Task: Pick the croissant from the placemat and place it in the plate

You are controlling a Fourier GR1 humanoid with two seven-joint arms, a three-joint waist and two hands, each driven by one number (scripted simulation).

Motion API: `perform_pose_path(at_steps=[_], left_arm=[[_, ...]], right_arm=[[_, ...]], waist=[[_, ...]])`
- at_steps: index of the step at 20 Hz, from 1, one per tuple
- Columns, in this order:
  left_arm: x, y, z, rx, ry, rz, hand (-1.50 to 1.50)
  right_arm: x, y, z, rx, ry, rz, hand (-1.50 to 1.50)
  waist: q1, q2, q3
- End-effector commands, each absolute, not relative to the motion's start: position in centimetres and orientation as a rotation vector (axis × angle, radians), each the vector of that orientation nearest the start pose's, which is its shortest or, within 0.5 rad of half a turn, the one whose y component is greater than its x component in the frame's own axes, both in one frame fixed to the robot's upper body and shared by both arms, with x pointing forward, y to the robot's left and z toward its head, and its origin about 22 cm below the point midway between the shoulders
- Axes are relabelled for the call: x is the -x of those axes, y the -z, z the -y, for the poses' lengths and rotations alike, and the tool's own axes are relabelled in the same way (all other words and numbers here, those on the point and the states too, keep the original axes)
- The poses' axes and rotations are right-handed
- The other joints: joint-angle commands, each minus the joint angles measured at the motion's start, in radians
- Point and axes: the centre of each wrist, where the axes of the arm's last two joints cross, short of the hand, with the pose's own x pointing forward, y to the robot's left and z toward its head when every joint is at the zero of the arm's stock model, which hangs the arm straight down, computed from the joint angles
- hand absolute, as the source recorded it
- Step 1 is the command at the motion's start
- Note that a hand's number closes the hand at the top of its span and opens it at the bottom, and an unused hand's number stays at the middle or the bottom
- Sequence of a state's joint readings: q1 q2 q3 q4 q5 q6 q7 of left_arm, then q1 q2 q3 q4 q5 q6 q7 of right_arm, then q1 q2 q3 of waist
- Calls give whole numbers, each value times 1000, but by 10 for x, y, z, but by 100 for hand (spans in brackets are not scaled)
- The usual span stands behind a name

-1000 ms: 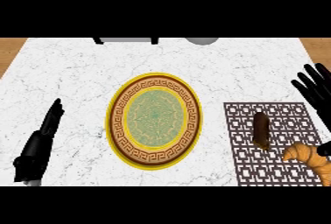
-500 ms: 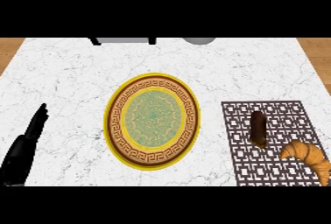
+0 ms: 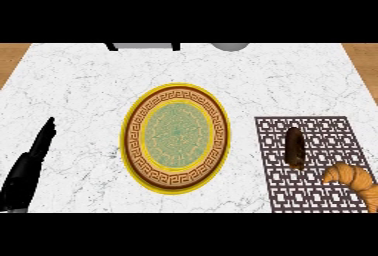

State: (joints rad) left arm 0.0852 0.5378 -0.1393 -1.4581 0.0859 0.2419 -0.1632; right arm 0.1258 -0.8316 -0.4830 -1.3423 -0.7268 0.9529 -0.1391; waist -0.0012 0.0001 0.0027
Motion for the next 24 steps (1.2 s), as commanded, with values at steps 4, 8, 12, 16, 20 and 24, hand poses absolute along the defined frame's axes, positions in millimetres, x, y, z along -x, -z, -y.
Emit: perform_pose_path(at_steps=[4, 8, 12, 16, 20, 24], left_arm=[[-207, 4, -343, -454, 311, 1507, 0], [-216, 13, -328, -446, 307, 1523, 0], [-218, -11, -343, -445, 320, 1534, 0], [-214, 14, -328, -461, 313, 1528, 0], [-214, 9, -347, -454, 314, 1517, 0], [-219, 4, -331, -448, 312, 1526, 0]], right_arm=[[-199, -155, 515, -194, -726, 1577, -150], [-214, -161, 501, -147, -860, 1478, -150], [-222, -159, 495, -126, -961, 1379, -150], [-239, -138, 469, -115, -1067, 1309, -150], [-249, -134, 455, -55, -1218, 1233, -150], [-242, -109, 469, -53, -1262, 1192, -150]], waist=[[26, 2, 2], [18, 4, 1], [30, 2, 2], [28, 5, 1], [35, 8, 1], [37, 9, 3]])
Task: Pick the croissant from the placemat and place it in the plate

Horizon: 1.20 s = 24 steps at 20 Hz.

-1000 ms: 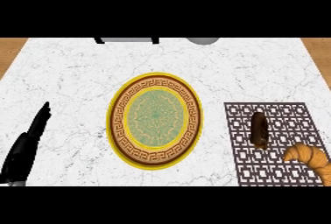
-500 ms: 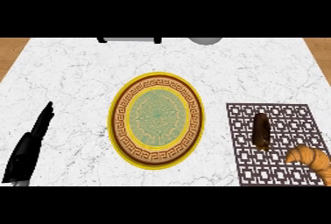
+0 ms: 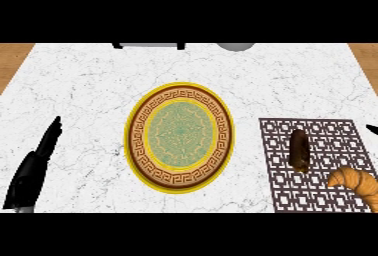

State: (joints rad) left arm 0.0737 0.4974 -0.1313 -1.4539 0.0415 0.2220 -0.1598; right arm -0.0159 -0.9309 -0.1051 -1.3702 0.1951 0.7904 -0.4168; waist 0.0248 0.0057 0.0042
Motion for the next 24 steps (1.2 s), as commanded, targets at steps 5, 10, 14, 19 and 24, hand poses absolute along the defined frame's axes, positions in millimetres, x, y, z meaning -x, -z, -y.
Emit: perform_pose_path(at_steps=[5, 10, 14, 19, 24], left_arm=[[-217, 4, -310, -441, 314, 1543, 0], [-230, -5, -327, -451, 291, 1525, 0], [-227, -1, -318, -452, 311, 1516, 0], [-210, 3, -329, -442, 311, 1530, 0], [-222, -2, -327, -454, 303, 1522, 0]], right_arm=[[-249, -87, 471, -66, -1304, 1175, -150], [-252, -67, 470, -102, -1354, 1159, -150], [-257, -43, 456, -122, -1413, 1121, -150], [-271, -38, 459, -97, -1410, 1111, -150], [-259, -22, 465, -122, -1400, 1114, -150]], waist=[[13, 1, 0], [1, 2, -2], [1, 1, -2], [2, -2, -3], [-10, -3, -3]])
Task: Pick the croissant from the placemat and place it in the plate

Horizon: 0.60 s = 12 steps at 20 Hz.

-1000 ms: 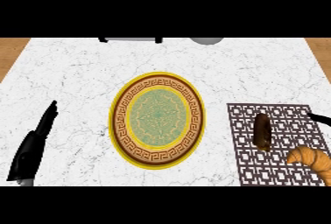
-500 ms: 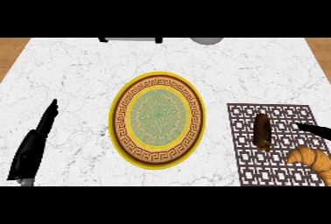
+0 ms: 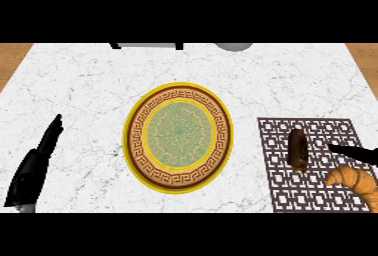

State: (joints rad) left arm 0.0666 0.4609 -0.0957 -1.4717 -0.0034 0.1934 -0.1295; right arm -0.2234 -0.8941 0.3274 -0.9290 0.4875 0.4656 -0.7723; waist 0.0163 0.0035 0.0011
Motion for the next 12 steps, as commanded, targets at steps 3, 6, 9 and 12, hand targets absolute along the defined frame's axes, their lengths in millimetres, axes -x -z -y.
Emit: perform_pose_path(at_steps=[3, 6, 9, 12], left_arm=[[-229, -17, -342, -474, 304, 1528, 0], [-214, 2, -340, -480, 310, 1516, 0], [-210, -9, -343, -468, 316, 1516, 0], [-218, 4, -327, -467, 300, 1506, 0]], right_arm=[[-269, -8, 449, -129, -1436, 1114, -150], [-265, 0, 443, -189, -1391, 1173, 150], [-250, 6, 464, -178, -1368, 1198, 150], [-257, 8, 459, -158, -1386, 1214, 150]], waist=[[3, 0, 0], [-2, -2, -1], [3, -1, 1], [-5, 0, 0]])
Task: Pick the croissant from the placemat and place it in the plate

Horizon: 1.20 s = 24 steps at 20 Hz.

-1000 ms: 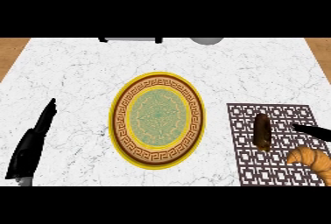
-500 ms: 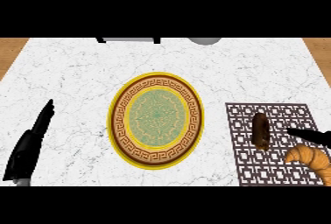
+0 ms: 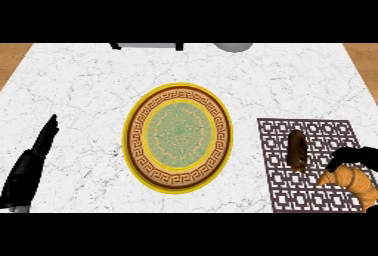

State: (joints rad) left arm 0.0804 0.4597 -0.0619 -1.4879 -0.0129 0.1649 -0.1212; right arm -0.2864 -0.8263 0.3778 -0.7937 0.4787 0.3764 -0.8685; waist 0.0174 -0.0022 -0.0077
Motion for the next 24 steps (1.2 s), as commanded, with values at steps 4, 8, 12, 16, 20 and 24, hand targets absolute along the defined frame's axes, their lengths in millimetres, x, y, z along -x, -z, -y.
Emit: perform_pose_path(at_steps=[4, 8, 12, 16, 20, 24], left_arm=[[-210, 6, -328, -469, 289, 1521, 0], [-208, 1, -353, -532, 249, 1477, 0], [-198, 7, -358, -562, 229, 1437, 0], [-191, 7, -363, -583, 210, 1433, 0], [-193, 6, -360, -565, 218, 1439, 0], [-188, 9, -359, -576, 216, 1434, 0]], right_arm=[[-242, 14, 467, -142, -1395, 1235, 150], [-222, 37, 471, 410, -1033, 989, 150], [-206, 20, 502, 746, -837, 890, 150], [-212, 26, 481, 968, -684, 938, 150], [-235, 13, 451, 1137, -586, 1072, 150], [-251, -10, 421, 1251, -550, 1236, 150]], waist=[[-13, 3, 8], [-91, -15, 0], [-159, -35, -10], [-147, -42, -8], [-146, -39, -9], [-148, -46, -11]])
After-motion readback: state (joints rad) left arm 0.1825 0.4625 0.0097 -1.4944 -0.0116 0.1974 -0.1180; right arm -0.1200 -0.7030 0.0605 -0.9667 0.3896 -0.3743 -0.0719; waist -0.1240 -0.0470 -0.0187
